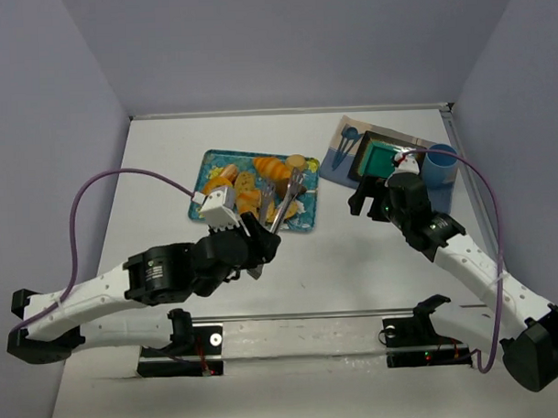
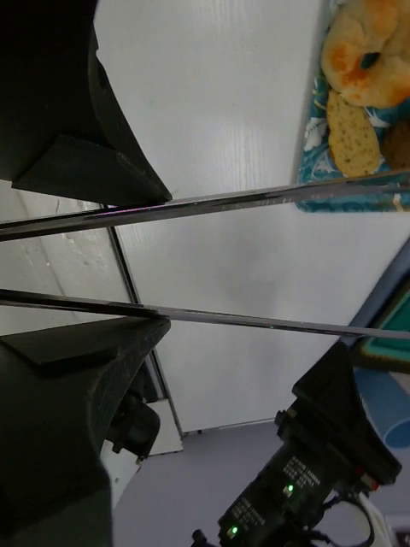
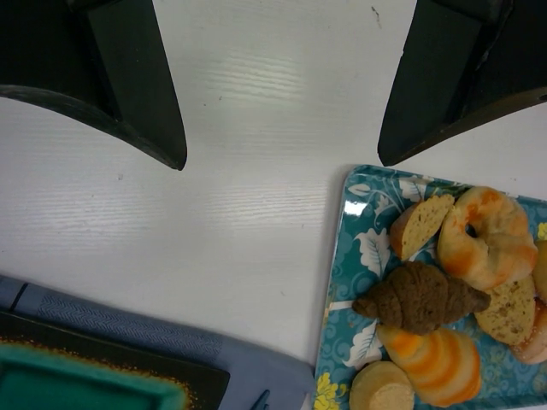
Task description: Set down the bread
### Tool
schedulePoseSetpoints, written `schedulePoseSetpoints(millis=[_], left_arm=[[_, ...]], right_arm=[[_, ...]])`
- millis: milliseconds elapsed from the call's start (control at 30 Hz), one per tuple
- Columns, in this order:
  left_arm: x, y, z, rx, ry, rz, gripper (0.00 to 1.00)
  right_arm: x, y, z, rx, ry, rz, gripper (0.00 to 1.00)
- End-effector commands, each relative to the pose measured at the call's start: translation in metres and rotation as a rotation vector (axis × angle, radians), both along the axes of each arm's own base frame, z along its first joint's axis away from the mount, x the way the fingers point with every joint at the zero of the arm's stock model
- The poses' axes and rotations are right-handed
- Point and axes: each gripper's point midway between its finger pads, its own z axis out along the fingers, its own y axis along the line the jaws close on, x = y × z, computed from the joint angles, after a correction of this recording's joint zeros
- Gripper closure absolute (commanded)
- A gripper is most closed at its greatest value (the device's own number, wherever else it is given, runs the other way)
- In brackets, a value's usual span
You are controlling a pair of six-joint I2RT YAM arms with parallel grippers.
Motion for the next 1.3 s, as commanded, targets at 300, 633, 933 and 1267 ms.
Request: schedulePoseSetpoints(millis=[300, 633, 933, 1267], left_arm=[[0.014, -0.030, -0.022, 0.303, -0.110, -0.161, 0.48], [0.058, -0.011, -0.090, 0.724, -0.052, -0.216, 0.48], [0.059, -0.018, -0.105, 0.815, -0.071, -0.379, 0.47], [0.062, -0.009, -0.144, 0.941, 0.016, -0.424, 0.48]], right_arm=[[0.003, -0.002, 0.028, 0.023, -0.091, -0.008, 0.01], [-0.001, 0.003, 0.031, 0.051, -0.094, 0.017, 0.01], [0.000, 0.004, 0.025, 0.046, -0.076, 0.017, 0.01], [-0.001, 0.003, 0.024, 0.045, -0.075, 0.012, 0.01]])
